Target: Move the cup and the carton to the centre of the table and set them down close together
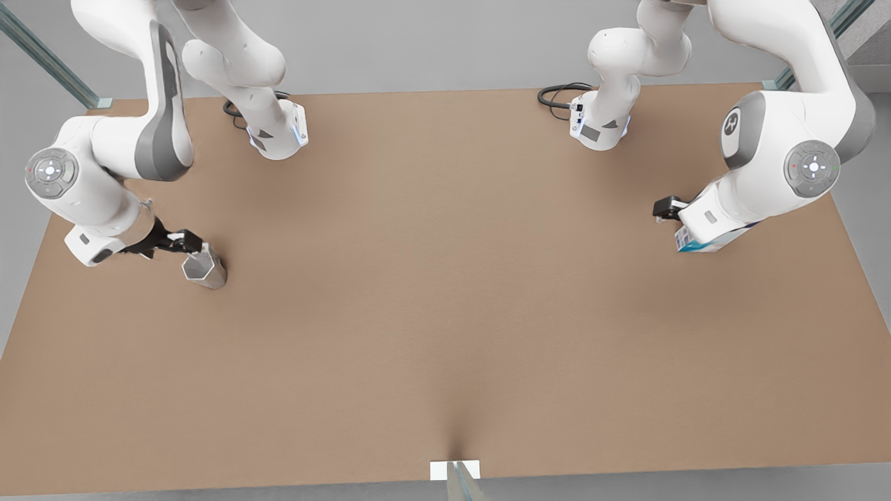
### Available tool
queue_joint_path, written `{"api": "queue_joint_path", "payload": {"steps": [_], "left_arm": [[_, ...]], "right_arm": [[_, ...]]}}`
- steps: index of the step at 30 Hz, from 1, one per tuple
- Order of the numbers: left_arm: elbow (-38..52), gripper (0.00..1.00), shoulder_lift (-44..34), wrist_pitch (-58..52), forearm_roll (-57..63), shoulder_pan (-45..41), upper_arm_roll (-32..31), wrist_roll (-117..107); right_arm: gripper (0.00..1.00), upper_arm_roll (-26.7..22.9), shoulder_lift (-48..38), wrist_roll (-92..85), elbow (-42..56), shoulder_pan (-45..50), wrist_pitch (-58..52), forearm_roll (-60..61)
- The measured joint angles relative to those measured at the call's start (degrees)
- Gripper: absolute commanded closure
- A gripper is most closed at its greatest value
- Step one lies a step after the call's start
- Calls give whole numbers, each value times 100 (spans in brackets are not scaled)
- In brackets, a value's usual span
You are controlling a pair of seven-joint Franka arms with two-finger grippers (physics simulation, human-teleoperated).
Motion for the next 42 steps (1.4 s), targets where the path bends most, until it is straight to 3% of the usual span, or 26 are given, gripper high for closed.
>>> {"api": "queue_joint_path", "payload": {"steps": [5,10,12,14,17,22,34,42], "left_arm": [[8,0,25,-3,41,1,0,-10],[149,0,118,-85,58,-4,0,-3],[174,0,100,-223,52,5,-9,-8],[270,0,151,-310,40,-6,-33,7],[334,0,161,-307,16,11,-9,30],[312,0,322,-358,21,2,-9,-13],[62,0,310,-343,53,5,-5,-18],[52,0,223,-325,54,1,0,-28]], "right_arm": [[0,149,13,346,6,-747,41,69],[0,159,325,331,341,-680,213,157],[0,110,557,346,670,-223,126,149],[0,95,898,364,1266,1111,-256,149],[0,112,949,282,1273,719,-443,158],[0,-18,954,284,1273,972,-705,155],[0,-44,598,351,317,932,-121,53],[0,-768,611,-474,-681,959,1144,457]]}}
